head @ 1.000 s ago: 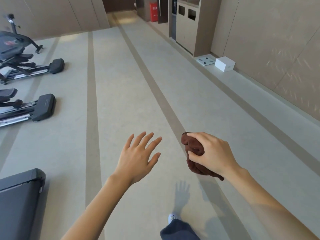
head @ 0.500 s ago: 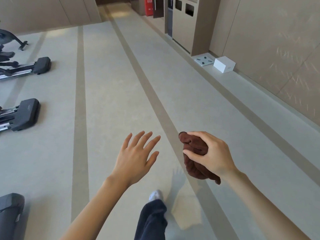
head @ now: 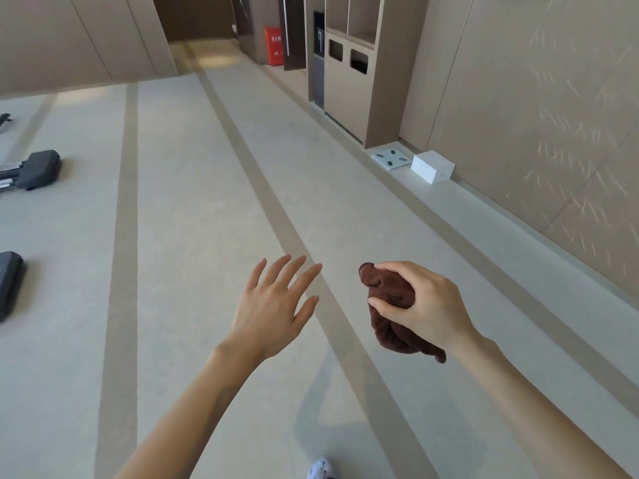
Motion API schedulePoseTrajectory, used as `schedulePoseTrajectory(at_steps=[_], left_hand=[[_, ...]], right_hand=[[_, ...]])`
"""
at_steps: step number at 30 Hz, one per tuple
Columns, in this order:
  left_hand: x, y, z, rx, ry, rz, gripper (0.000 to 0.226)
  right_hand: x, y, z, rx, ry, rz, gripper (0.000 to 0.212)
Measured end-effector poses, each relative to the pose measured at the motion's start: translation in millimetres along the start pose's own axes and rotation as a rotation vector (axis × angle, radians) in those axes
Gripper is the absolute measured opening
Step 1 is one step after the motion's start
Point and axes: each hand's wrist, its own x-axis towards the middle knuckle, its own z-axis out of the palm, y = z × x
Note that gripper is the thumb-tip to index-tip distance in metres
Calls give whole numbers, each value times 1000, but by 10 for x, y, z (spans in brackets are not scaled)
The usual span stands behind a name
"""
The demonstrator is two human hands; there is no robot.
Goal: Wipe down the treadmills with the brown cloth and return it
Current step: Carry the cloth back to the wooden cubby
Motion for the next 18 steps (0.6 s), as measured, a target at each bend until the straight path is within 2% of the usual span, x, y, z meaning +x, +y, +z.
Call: schedulePoseTrajectory(at_steps=[8,18], left_hand=[[904,-592,350,-29,-59,-7,48],[2790,-1100,618,-15,-36,-3,50]], right_hand=[[905,430,316,-47,-57,44,45],[2697,1176,510,-52,-95,43,44]])
